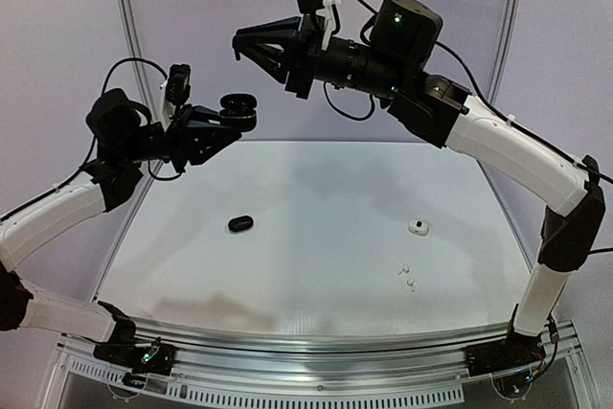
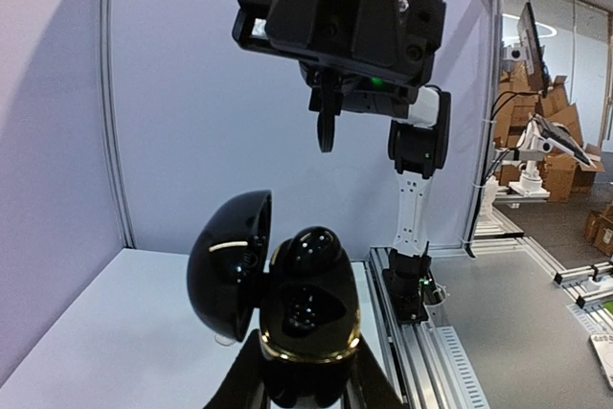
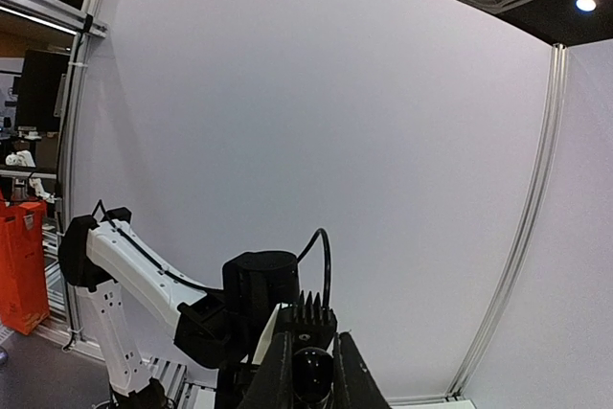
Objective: Insert the wireless bluetooth earbuds into the charging case
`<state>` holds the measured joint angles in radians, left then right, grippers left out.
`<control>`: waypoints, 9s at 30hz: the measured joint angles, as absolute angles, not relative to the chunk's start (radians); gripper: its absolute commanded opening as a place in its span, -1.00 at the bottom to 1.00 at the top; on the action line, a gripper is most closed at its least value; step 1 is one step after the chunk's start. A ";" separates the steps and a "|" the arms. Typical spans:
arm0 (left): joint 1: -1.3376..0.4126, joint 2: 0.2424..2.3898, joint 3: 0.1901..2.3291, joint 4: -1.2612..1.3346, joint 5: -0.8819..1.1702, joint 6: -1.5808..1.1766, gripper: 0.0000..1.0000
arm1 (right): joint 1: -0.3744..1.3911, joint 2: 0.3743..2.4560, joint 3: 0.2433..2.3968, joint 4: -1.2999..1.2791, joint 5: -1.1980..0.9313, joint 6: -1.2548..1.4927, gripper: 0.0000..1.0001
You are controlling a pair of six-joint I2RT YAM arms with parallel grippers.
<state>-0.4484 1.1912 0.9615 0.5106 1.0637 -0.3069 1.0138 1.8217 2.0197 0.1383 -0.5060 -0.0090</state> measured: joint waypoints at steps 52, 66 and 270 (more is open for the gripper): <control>-0.439 1.727 1.485 0.575 1.315 -0.276 -1.00 | 0.825 1.936 2.090 0.071 -0.768 -0.072 -0.99; -0.464 1.726 1.470 0.560 1.312 -0.218 -1.00 | 0.831 1.847 1.947 0.109 -0.713 -0.084 -1.00; -0.147 1.640 1.184 -0.345 0.805 0.202 -1.00 | 0.520 1.741 1.674 -0.628 0.265 0.443 0.42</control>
<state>-0.1471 1.6402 1.1835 -0.3454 0.8051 0.2020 0.5198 1.7412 1.6737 -0.6285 0.2653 0.4427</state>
